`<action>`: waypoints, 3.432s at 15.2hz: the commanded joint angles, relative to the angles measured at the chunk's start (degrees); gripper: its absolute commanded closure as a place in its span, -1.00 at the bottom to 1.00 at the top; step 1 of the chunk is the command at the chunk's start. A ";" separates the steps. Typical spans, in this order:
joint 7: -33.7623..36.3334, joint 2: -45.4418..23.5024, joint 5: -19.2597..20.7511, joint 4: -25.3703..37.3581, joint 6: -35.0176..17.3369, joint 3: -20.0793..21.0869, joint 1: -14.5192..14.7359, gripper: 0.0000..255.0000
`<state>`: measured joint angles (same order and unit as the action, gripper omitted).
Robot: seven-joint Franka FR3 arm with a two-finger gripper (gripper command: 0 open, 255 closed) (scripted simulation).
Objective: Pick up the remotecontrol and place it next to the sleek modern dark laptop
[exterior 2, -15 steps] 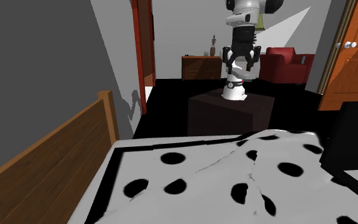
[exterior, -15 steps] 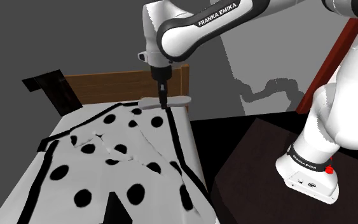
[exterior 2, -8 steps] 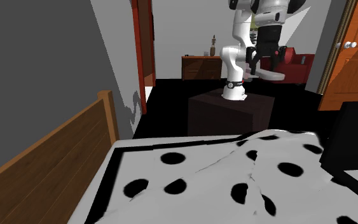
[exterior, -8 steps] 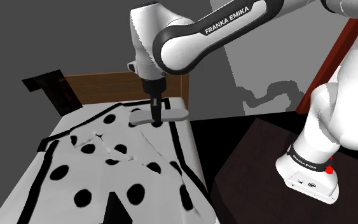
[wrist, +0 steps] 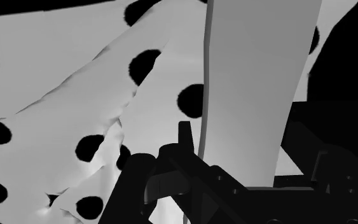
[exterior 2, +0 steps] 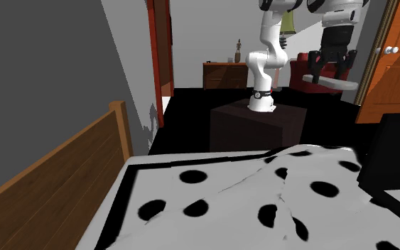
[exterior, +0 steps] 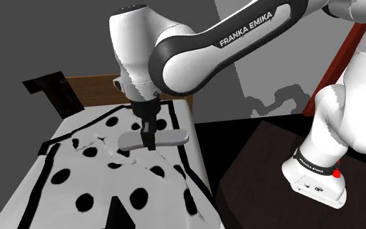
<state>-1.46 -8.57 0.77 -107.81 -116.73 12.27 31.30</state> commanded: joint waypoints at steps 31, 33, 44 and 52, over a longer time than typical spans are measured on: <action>15.53 -15.36 5.97 3.21 -11.61 3.40 9.43 1.00; 15.71 -16.21 6.27 2.82 -12.83 3.24 9.54 1.00; 16.76 -21.47 8.07 1.58 -19.20 2.15 10.32 1.00; 17.54 -25.86 9.41 1.65 -23.45 1.13 11.06 1.00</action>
<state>16.01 -33.93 10.01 -106.05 -139.53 13.53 42.29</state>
